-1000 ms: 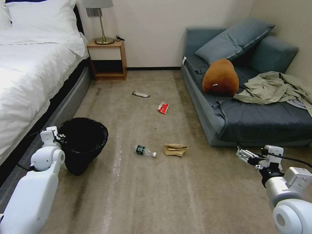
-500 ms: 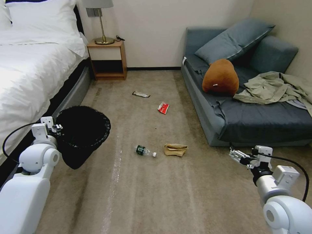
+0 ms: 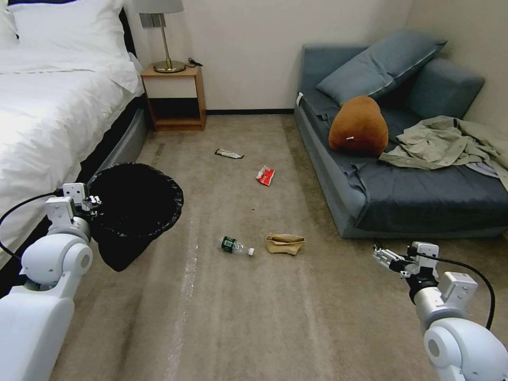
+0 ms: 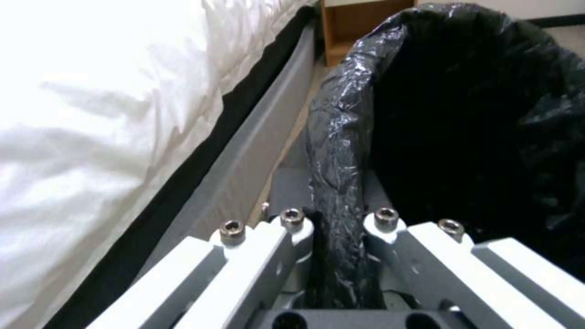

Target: Pick up the trash bin, then pick up the garbage on the floor and place it into the trash bin.

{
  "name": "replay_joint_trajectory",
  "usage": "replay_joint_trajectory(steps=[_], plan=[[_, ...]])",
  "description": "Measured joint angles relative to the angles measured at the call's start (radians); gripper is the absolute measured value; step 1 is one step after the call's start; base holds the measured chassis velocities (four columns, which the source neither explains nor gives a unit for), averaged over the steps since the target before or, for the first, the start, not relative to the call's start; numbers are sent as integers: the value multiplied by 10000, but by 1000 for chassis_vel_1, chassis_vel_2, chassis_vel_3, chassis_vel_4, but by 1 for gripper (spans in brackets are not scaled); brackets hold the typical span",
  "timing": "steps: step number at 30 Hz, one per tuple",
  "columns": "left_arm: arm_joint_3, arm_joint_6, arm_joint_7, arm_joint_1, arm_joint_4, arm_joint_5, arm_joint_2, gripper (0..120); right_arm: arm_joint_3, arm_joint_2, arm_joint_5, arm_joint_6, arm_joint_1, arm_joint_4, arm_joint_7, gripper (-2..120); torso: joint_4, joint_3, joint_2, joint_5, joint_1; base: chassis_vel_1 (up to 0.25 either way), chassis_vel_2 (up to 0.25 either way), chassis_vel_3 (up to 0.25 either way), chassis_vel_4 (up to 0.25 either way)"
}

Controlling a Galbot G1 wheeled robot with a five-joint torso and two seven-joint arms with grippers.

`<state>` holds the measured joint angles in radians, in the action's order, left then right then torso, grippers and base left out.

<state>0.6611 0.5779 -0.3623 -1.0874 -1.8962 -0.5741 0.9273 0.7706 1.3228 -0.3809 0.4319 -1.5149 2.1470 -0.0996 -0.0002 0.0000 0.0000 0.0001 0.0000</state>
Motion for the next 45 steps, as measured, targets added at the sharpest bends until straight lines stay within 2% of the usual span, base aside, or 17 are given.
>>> replay_joint_trajectory(steps=[7, 19, 29, 45], plan=[[240, -19, -5, -286, -131, -57, 14, 4, -196, -69, 158, -212, 215, -562, 80, 100, 3, 0, 0, 0, 0, 0, 0, 0, 0], [-36, -20, -83, -369, -105, 2, 208, 4, -121, -332, -268, -219, 143, -831, 228, 100, 0, 0, 0, -1, 0, 0, 0, 0, 0], [69, -113, -40, -546, -12, 67, 166, 4, -247, -240, -587, -143, 114, -809, 277, 100, 2, 0, 0, -1, 0, 0, 0, 0, 0], [80, -247, 0, -551, 220, 149, 178, 4, -416, -155, -257, -166, 141, -980, 335, 100, 2, 0, 0, -1, 0, 0, 0, 0, 0]])
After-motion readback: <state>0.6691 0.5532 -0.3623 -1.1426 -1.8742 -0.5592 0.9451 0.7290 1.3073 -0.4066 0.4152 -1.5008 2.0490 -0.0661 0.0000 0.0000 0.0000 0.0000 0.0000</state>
